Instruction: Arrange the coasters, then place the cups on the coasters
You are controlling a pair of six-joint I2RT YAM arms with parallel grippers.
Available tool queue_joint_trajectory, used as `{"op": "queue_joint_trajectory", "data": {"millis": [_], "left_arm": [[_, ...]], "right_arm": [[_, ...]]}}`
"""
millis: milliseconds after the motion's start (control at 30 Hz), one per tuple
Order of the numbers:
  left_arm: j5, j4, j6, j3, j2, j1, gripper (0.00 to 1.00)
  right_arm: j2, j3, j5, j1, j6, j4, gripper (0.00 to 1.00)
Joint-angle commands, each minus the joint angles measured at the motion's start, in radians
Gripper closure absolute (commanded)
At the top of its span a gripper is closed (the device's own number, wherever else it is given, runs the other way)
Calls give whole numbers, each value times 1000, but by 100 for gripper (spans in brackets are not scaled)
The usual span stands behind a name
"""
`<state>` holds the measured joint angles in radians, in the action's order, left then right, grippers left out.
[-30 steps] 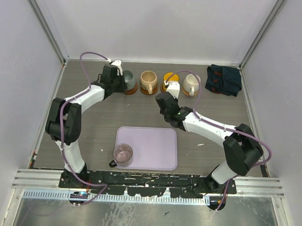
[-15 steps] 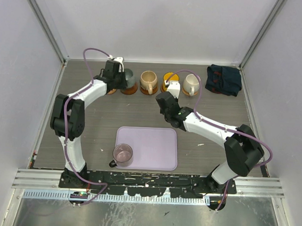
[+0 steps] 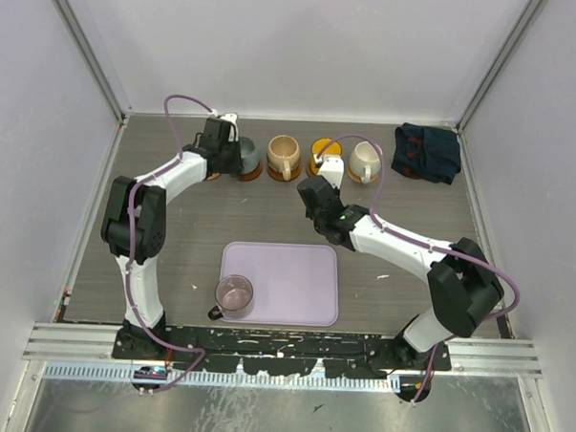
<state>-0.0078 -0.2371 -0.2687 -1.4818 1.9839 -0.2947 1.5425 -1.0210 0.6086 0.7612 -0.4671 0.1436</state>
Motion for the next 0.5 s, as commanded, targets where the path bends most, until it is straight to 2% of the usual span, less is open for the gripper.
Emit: {"op": "queue_joint_trajectory", "data": {"millis": [0,367,467], "left_arm": [[-11,139,7,-62,-30,-4,100],[-1,142,0,-55,-16,-7,100],[3,141,0,-54,-15,-7,92]], "right_arm": [[-36,0,11,-5,7,-43,96],[-24,1,1,-10,8,-55,96],[-22,2,0,-10,9,-56,96]]}}
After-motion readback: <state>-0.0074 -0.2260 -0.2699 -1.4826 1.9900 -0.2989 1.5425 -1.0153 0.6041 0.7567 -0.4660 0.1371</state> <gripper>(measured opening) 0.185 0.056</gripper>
